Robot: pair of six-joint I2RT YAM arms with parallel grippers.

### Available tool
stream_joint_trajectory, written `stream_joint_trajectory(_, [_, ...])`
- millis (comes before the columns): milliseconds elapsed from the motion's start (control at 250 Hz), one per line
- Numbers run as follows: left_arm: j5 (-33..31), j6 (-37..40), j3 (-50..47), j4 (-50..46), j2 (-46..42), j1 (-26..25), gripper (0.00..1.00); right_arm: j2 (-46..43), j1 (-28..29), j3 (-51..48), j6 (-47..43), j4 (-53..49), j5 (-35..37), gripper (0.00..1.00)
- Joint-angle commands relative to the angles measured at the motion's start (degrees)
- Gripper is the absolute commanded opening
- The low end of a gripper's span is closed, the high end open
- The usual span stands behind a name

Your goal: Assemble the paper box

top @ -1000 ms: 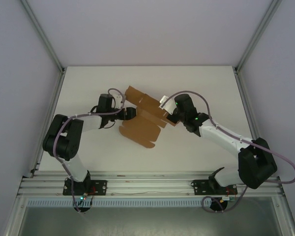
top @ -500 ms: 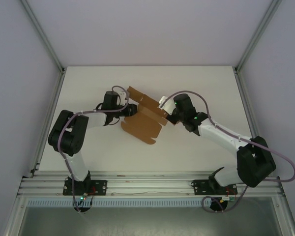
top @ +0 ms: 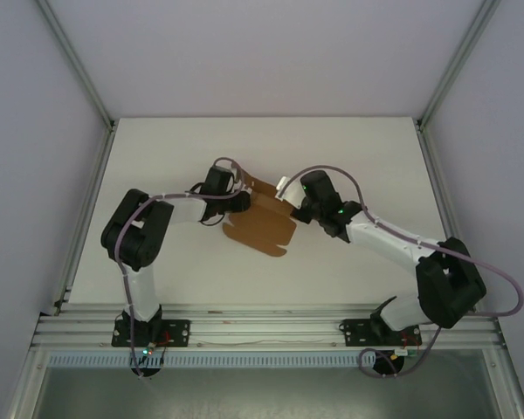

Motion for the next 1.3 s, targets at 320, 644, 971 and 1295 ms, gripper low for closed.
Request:
stream_joint_trajectory(320, [-6.61, -2.33, -9.72, -15.1, -18.08, 0.11, 0.79, 2.86, 2.52, 1.7, -21.12, 3.44, 18.3, 0.0])
stream_joint_trajectory(644, [-7.39, 5.89, 0.35, -22.22, -22.72, 9.47, 1.0, 2.89, 4.73, -4.33, -31.09, 19.52, 15.84, 0.0])
stream_joint_trajectory(971, [13.63, 42.76, 21.98, -34.16, -8.27, 12.36, 1.0, 4.68, 4.31, -3.21, -31.73, 15.2, 11.5, 0.0])
stream_joint_trajectory(1295, [17.72, 57.49, 39.21, -51.56, 5.33, 11.22, 1.0, 7.73, 1.63, 0.14, -28.23, 11.88, 10.59, 0.0])
